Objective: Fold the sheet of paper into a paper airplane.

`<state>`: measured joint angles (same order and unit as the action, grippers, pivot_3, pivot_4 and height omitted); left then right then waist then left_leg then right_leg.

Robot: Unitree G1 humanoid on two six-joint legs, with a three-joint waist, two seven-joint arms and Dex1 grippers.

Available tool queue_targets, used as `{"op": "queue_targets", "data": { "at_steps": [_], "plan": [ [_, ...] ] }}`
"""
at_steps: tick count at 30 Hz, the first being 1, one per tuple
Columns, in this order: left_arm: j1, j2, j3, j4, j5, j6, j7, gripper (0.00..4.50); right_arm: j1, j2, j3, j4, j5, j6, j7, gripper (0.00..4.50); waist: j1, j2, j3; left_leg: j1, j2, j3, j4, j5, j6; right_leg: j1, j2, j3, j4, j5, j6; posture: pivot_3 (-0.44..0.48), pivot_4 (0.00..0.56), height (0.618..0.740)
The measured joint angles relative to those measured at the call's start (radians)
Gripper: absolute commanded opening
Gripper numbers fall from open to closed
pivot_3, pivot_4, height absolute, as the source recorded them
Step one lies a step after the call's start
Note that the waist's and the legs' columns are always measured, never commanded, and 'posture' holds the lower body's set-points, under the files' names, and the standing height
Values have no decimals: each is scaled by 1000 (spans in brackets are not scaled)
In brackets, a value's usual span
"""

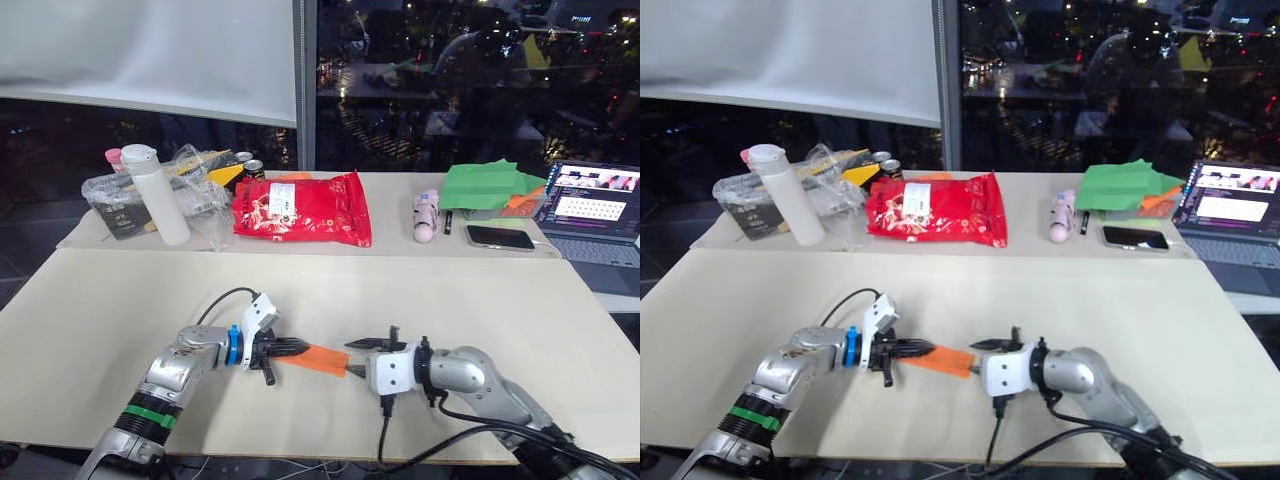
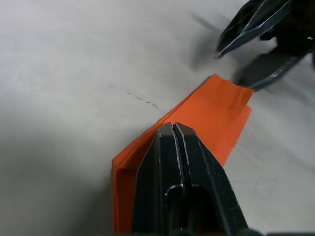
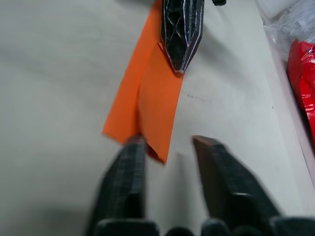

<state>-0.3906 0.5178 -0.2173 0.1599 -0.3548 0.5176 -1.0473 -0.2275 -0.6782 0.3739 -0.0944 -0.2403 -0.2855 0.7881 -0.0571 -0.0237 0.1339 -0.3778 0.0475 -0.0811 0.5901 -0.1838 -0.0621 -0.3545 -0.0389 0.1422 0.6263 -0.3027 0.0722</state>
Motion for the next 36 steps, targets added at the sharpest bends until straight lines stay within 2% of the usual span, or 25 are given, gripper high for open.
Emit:
{"op": "queue_targets", "data": {
  "at_steps": [1,3,5,9,15,19,25,36],
  "plan": [
    [4,1,3,-1,0,-2,-1,0,13,-26,-18,-20,29,19,22,3282,2,0,0,0,0,0,0,0,0,0,0,0,0,0,1,0,150,719],
    [9,3,7,-1,0,-10,-1,0,36,-56,-62,-54,96,89,70,3282,1,0,0,0,0,0,0,0,0,0,0,0,0,0,1,0,150,719],
    [18,7,16,-5,0,-12,-1,0,39,-37,-95,-58,165,198,91,3282,-4,0,0,1,1,0,0,0,0,0,0,0,1,0,1,0,150,719],
    [23,9,20,-12,0,-10,3,0,-24,108,-129,-84,299,402,75,2021,-12,2,0,1,1,0,0,0,0,0,0,0,2,0,1,0,150,719],
    [26,7,22,-16,0,-8,6,0,-81,273,-76,-27,299,513,5,36,-9,2,0,-1,0,0,0,0,0,-1,0,0,1,1,1,0,150,719],
    [18,1,27,-11,-1,17,11,0,-140,327,-33,38,275,550,-15,36,-10,2,0,1,0,0,0,0,0,-1,0,0,2,1,1,0,150,719],
    [-16,-21,40,32,-1,25,19,0,-140,377,15,154,250,532,-24,36,-7,2,0,0,0,0,0,0,0,-1,0,0,1,1,1,0,150,719],
    [-27,-42,40,51,4,21,20,0,-63,305,-18,113,264,467,-1,36,0,3,-2,1,0,0,0,0,0,0,0,0,0,1,2,0,150,719]
  ]
}}
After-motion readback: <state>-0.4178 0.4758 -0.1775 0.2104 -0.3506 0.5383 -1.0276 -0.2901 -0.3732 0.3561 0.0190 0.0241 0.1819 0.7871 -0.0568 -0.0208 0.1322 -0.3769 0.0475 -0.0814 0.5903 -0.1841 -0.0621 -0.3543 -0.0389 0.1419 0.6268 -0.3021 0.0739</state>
